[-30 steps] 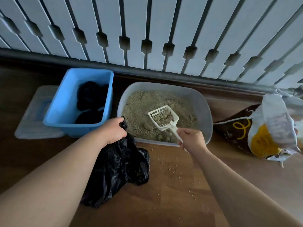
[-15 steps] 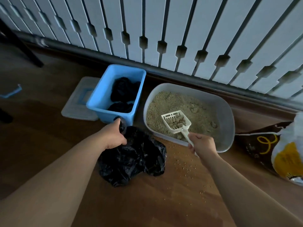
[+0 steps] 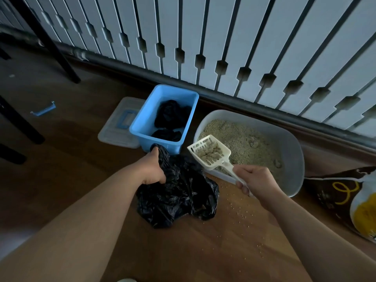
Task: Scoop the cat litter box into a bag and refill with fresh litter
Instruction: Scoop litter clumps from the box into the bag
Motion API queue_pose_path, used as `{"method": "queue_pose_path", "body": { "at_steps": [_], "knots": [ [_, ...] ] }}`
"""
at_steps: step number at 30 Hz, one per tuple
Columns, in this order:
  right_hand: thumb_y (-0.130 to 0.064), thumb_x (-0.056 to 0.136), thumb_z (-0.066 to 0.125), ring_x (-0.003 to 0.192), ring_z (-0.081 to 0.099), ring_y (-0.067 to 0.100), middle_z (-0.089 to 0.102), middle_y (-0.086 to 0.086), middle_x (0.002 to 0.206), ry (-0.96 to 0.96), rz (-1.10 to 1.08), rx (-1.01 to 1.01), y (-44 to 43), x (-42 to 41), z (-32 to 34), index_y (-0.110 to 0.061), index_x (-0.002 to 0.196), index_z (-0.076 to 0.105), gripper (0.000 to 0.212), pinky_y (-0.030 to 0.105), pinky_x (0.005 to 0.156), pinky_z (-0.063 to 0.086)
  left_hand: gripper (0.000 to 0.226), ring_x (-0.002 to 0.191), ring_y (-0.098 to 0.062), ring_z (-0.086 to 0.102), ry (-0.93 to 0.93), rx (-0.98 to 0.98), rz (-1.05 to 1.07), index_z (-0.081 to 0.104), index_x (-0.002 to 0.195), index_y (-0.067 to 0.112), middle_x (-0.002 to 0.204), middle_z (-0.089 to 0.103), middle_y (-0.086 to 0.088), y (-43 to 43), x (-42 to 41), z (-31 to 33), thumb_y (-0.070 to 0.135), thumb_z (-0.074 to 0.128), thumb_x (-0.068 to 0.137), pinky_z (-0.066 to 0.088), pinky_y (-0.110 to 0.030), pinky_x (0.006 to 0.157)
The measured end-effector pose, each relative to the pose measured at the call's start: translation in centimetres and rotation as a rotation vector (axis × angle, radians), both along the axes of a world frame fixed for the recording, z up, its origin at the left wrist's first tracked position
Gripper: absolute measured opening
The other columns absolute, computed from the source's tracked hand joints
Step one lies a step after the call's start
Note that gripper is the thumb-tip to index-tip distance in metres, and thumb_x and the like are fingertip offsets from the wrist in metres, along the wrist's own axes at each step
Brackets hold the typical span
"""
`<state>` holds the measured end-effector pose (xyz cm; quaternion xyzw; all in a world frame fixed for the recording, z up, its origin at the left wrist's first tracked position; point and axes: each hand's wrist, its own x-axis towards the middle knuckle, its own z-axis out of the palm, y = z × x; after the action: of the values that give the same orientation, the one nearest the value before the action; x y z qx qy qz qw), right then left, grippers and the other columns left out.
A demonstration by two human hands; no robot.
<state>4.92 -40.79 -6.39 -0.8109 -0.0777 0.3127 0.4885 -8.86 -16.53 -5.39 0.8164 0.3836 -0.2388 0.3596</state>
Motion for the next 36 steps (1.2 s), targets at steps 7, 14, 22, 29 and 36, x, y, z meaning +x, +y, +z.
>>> {"method": "queue_pose_path", "body": {
  "at_steps": [7,14,22,29,36],
  "knots": [
    [-0.020,0.094,0.062,0.036,0.048,0.009,0.060,-0.001,0.047,-0.084,0.370,-0.142,2.6,-2.9,0.6,-0.023,0.093,0.073,0.012,0.018,0.042,0.043,0.110,0.143,-0.026,0.024,-0.020,-0.031,0.008,-0.018,0.151,0.022,0.162,-0.003,-0.002,0.8,-0.7,0.1,0.010,0.069,0.085,0.035,-0.034,0.106],
    [-0.031,0.097,0.046,0.066,0.062,0.015,0.070,-0.003,0.080,-0.574,0.757,-0.627,6.8,-6.2,-1.2,-0.023,0.098,0.072,0.027,0.027,0.054,0.044,0.109,0.132,-0.026,0.039,-0.066,-0.034,0.002,-0.015,0.152,0.023,0.161,0.009,-0.004,1.7,-1.9,0.3,0.012,0.069,0.084,0.041,-0.030,0.094],
    [-0.015,0.095,0.049,0.060,0.050,0.017,0.059,-0.005,0.072,-0.916,0.947,-0.865,9.8,-7.1,0.1,-0.024,0.092,0.065,0.019,0.026,0.050,0.031,0.112,0.127,-0.027,0.043,-0.094,-0.047,0.009,-0.010,0.153,0.029,0.158,0.019,-0.004,2.5,-2.7,-0.4,0.009,0.072,0.078,0.045,-0.039,0.100],
    [-0.015,0.094,0.048,0.065,0.052,0.020,0.051,-0.005,0.068,-0.951,0.917,-0.916,9.0,-5.6,1.2,-0.024,0.096,0.065,0.020,0.028,0.053,0.035,0.112,0.138,-0.025,0.031,-0.088,-0.046,-0.024,-0.013,0.153,0.024,0.161,0.009,-0.002,2.2,-1.9,-0.4,0.009,0.072,0.081,0.037,-0.036,0.108],
    [-0.032,0.093,0.053,0.067,0.067,0.006,0.071,-0.015,0.079,-0.543,0.557,-0.600,6.3,-2.6,3.1,-0.036,0.104,0.072,0.022,0.023,0.057,0.054,0.109,0.137,-0.027,0.034,-0.056,-0.051,-0.079,-0.014,0.152,0.027,0.161,0.011,-0.004,1.1,0.4,0.1,0.010,0.069,0.083,0.038,-0.036,0.108]
  ]
}}
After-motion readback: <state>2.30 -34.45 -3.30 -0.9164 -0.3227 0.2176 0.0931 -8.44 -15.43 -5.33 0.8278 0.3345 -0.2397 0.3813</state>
